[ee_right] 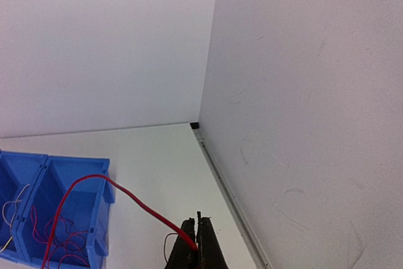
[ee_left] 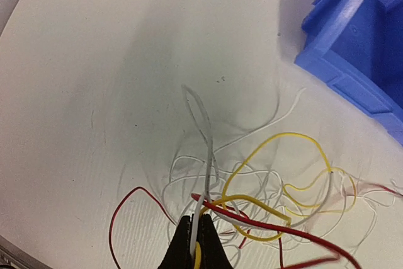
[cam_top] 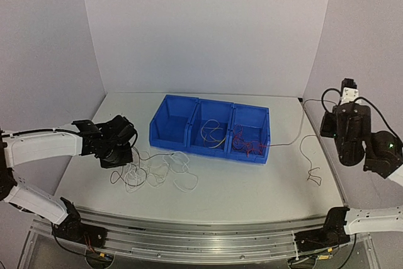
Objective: Untangle the cables
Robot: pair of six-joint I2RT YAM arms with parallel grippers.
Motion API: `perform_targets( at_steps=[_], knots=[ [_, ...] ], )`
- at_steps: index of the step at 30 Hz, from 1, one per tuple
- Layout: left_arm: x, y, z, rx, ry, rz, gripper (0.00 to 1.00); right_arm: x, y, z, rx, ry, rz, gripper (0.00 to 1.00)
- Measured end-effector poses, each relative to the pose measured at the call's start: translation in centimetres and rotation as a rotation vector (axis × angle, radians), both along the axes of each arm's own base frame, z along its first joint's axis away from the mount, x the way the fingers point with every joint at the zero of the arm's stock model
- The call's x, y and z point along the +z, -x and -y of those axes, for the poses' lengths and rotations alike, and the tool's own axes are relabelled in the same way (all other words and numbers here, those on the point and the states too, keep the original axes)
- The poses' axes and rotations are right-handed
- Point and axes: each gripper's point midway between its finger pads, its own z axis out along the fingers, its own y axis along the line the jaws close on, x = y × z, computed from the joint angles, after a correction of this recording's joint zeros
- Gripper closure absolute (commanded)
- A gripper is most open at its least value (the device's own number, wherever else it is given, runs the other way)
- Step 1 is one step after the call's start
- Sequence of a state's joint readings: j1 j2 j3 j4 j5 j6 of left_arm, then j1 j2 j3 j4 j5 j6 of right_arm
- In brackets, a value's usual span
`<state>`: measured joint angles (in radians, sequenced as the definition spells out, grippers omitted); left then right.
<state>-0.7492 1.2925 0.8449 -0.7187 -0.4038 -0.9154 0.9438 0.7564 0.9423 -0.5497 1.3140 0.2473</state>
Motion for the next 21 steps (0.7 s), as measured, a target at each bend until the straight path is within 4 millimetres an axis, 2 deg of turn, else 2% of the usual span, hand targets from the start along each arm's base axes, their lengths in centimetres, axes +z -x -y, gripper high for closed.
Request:
perform_targets(
  at_steps=[3,5,8,11,15,20,21],
  knots=[
    [-1.4,-0.1,-1.2,0.036,0.004,-0.03,1.0,2.6,1.4,3.0,-0.077,0.013,0.054,1.0],
    [-2.1,-0.1,-1.7,0.046,0.005,-0.046,1.0,3.6,2.1,4.1,-0.094,0.014,0.07,1.0],
    [-2.9,-0.1,-1.6,0.037,0.005,-0.066,1.0,4.2,2.3,4.2,-0.068,0.024,0.067,1.0],
    [-3.1,-0.3,-1.0,0.014,0.02,-0.071,1.0,4.0,1.5,2.7,-0.001,0.048,0.034,1.0],
    [-3.1,-0.5,-0.3,-0.02,0.039,-0.068,0.98,4.6,-0.3,-0.7,0.097,0.096,-0.026,1.0],
    [-3.0,-0.8,0.6,-0.053,0.07,-0.062,0.91,7.7,-2.3,-5.2,0.232,0.104,-0.049,1.0],
    [-2.9,-0.8,0.7,-0.06,0.075,-0.059,0.91,8.8,-2.6,-6.1,0.27,0.09,-0.04,1.0]
  ],
)
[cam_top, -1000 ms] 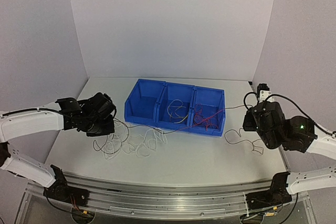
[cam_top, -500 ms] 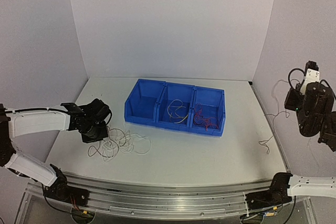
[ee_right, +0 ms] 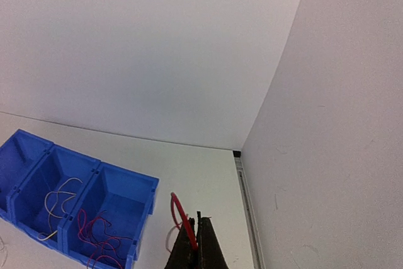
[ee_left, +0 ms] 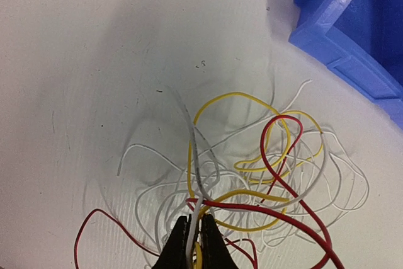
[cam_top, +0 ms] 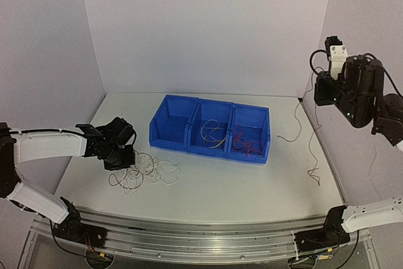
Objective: Untangle the cables
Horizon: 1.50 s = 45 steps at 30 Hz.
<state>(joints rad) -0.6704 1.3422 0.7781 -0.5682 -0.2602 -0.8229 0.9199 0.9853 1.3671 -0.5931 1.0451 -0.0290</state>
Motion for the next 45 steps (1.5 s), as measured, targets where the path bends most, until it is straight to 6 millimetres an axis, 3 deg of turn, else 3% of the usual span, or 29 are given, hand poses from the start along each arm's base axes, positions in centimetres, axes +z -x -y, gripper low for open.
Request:
perform_targets(
  at_steps=[7,11,20,25,29,34,41,45],
  knots=[
    [0.1,-0.2,1.1,-0.039,0.047,0.013,0.89,7.1,-0.3,-3.5,0.175,-0.111,0.072,1.0],
    [-0.2,0.0,1.3,-0.05,0.06,0.007,0.89,10.0,-1.0,-6.0,0.254,-0.134,0.1,1.0],
    [-0.7,-0.1,1.9,-0.072,0.084,0.007,0.89,12.7,-5.1,-12.7,0.325,-0.058,0.151,1.0],
    [-1.1,-0.2,2.2,-0.078,0.088,-0.001,0.89,14.2,-7.9,-15.3,0.318,-0.012,0.212,1.0],
    [-1.4,-0.1,2.3,-0.08,0.088,-0.009,0.89,15.7,-11.0,-15.6,0.272,0.003,0.267,1.0],
    [-2.0,-0.1,2.3,-0.082,0.077,-0.025,0.9,17.5,-14.0,-14.4,0.213,-0.019,0.333,1.0],
    [-3.1,-0.2,2.5,-0.092,0.061,-0.05,0.91,19.6,-15.5,-12.8,0.189,-0.064,0.417,1.0],
    [-3.4,-0.4,2.7,-0.102,0.054,-0.055,0.91,19.4,-16.1,-12.8,0.193,-0.072,0.427,1.0]
  ],
)
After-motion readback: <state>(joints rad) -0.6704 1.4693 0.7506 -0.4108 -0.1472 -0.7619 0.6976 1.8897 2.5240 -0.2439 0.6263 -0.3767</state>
